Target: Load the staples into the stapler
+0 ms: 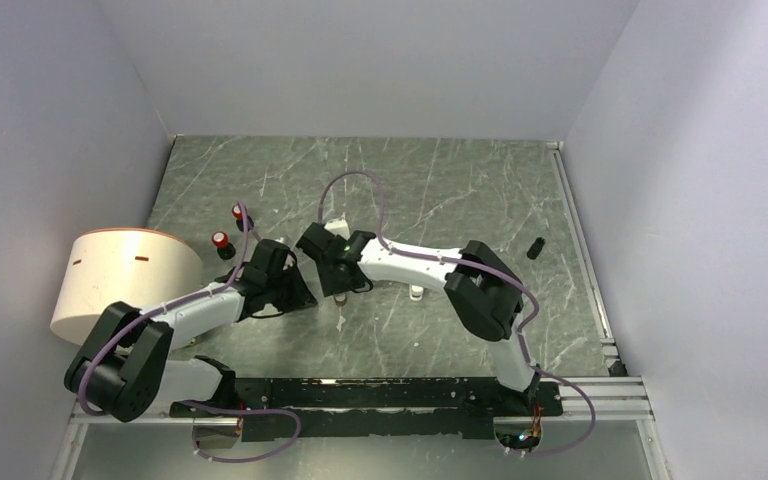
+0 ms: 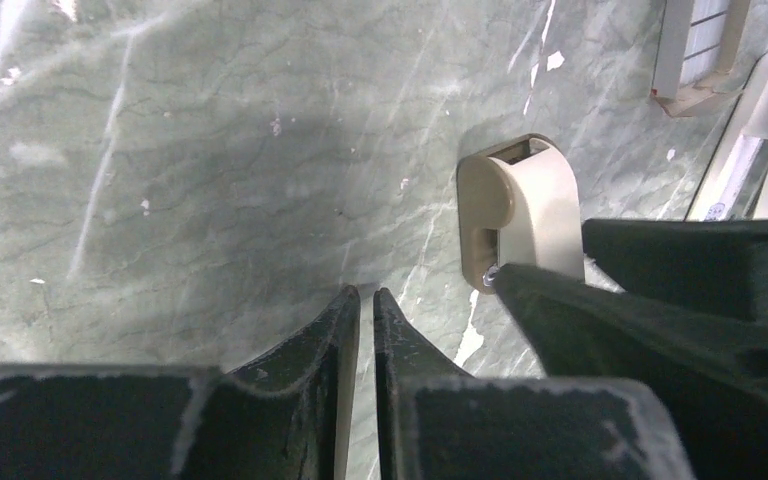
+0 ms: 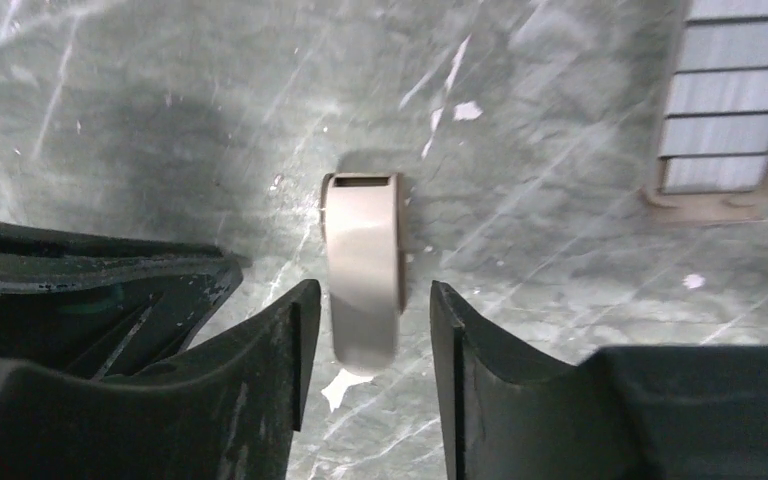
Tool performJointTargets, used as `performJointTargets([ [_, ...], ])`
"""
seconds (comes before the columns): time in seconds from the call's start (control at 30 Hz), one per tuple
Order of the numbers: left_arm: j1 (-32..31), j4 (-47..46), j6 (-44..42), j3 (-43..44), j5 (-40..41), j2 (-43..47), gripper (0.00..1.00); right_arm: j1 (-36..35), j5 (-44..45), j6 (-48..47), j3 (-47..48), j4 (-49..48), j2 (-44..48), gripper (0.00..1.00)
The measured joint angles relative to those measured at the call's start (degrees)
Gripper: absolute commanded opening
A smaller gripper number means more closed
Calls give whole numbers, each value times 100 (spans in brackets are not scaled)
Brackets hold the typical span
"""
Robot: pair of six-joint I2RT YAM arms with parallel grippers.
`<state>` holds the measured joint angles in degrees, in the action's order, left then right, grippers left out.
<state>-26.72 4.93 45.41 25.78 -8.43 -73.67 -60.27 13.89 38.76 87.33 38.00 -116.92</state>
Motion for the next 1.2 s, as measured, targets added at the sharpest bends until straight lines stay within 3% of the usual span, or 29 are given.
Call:
performJointTargets([
  [0.13, 0, 103, 0, 0, 94, 72, 18, 142, 55, -22, 0, -26, 184, 58],
  [0.37, 7, 243, 7, 0, 221, 280, 23, 223, 116, -13, -490, -160, 844, 60],
  [0.47, 7, 299, 7, 0, 223, 463, 33, 468, 210, 28, -994, -173, 1493, 60],
  [0.6, 7, 437, -63, 31, 221, 743, 56, 1325, 466, 33, -1683, -166, 2581, 66],
  [0.73, 7, 629, -223, 260, 219, 1056, 67, 2769, 804, -254, -2159, -142, 3449, 74],
  [0.97, 7, 748, -619, 999, 151, 1075, 86, 4166, 981, -789, -2712, -136, 3467, 75],
  [1.03, 7, 750, -682, 1174, 101, 944, 89, 4382, 929, -844, -2778, -136, 3338, 73],
  [1.2, -4, 734, -734, 1366, -164, 625, 82, 4629, 750, -931, -2822, -214, 3112, 67],
])
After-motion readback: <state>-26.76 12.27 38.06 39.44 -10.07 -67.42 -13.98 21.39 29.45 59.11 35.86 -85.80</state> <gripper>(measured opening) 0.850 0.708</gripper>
